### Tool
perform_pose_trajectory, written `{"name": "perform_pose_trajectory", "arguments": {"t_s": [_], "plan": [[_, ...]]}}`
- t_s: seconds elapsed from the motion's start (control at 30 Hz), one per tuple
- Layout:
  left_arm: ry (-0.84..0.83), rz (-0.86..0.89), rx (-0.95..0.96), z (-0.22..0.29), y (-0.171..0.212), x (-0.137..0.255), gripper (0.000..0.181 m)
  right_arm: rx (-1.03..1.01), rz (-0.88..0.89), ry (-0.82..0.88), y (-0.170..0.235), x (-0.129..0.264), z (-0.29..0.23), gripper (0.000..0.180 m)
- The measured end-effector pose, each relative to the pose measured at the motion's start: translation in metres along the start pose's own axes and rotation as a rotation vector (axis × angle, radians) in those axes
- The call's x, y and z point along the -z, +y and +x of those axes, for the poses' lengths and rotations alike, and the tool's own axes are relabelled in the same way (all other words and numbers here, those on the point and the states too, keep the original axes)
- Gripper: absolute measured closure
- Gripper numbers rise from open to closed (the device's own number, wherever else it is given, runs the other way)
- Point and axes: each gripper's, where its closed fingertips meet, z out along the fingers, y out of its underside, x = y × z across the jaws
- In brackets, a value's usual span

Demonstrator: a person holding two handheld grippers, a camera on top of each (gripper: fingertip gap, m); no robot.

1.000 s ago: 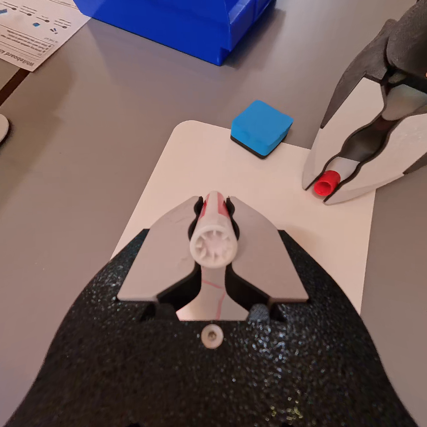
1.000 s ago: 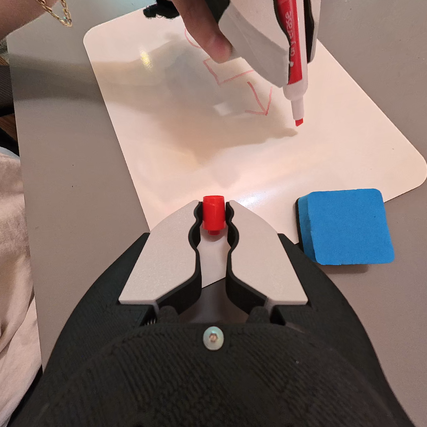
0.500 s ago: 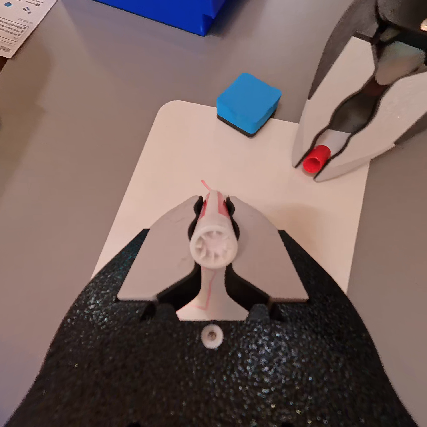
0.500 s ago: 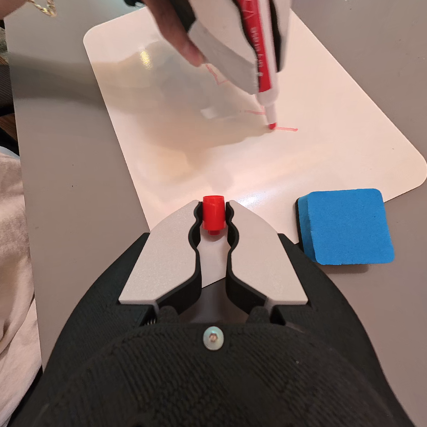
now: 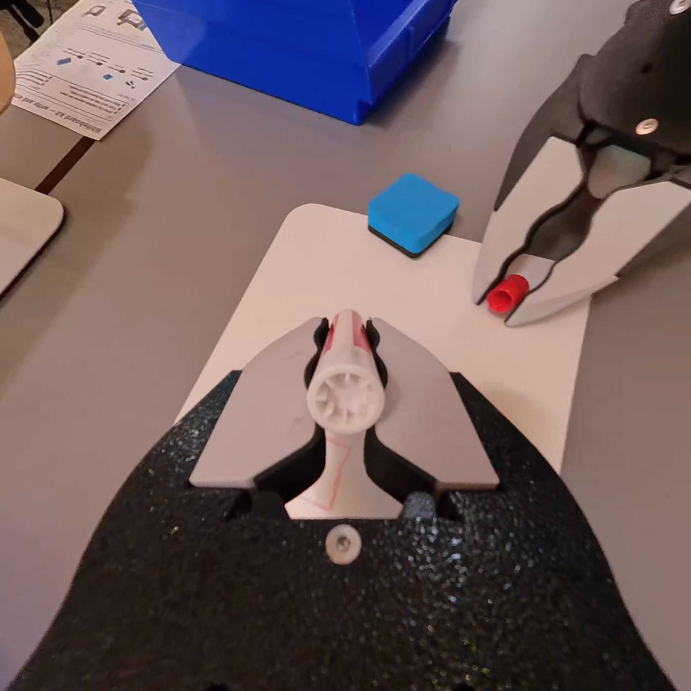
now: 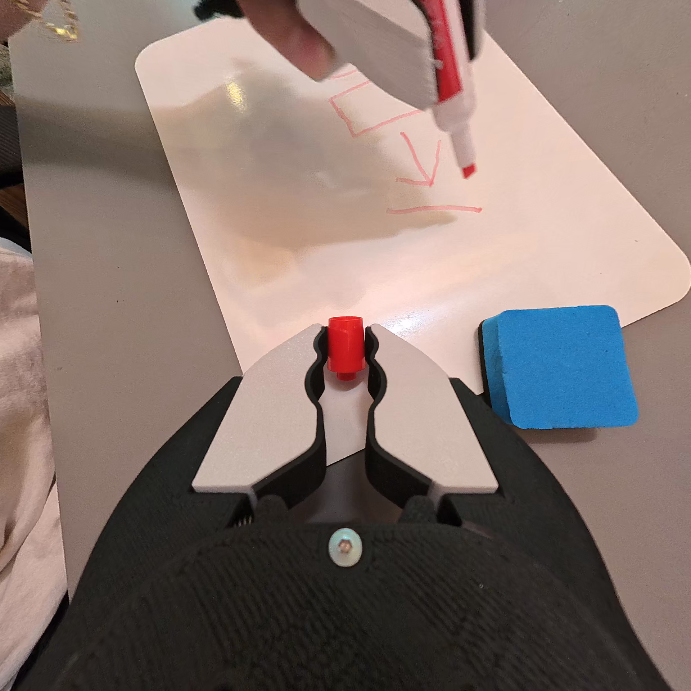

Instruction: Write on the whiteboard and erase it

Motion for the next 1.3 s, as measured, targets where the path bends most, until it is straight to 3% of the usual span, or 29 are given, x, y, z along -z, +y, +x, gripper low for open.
{"name": "perform_pose_trajectory", "arguments": {"t_s": [0.03, 0.47, 1.0, 1.2, 1.3], "plan": [[-0.006, -0.005, -0.007, -0.002, 0.0, -0.003, 0.162, 0.0, 0.0, 0.0, 0.0, 0.0, 0.0, 0.16], [-0.002, -0.072, -0.029, -0.004, 0.008, -0.024, 0.162, 0.0, 0.0, 0.0, 0.0, 0.0, 0.0, 0.16], [0.103, -0.066, -0.103, 0.045, -0.004, -0.03, 0.162, 0.002, 0.0, -0.001, 0.0, 0.0, 0.0, 0.161], [0.099, 0.016, -0.009, 0.033, -0.01, -0.009, 0.162, 0.001, 0.0, -0.001, 0.0, 0.0, 0.0, 0.161], [0.078, -0.022, 0.004, 0.023, 0.001, 0.004, 0.162, 0.001, 0.0, -0.001, 0.0, 0.0, 0.0, 0.16]]}}
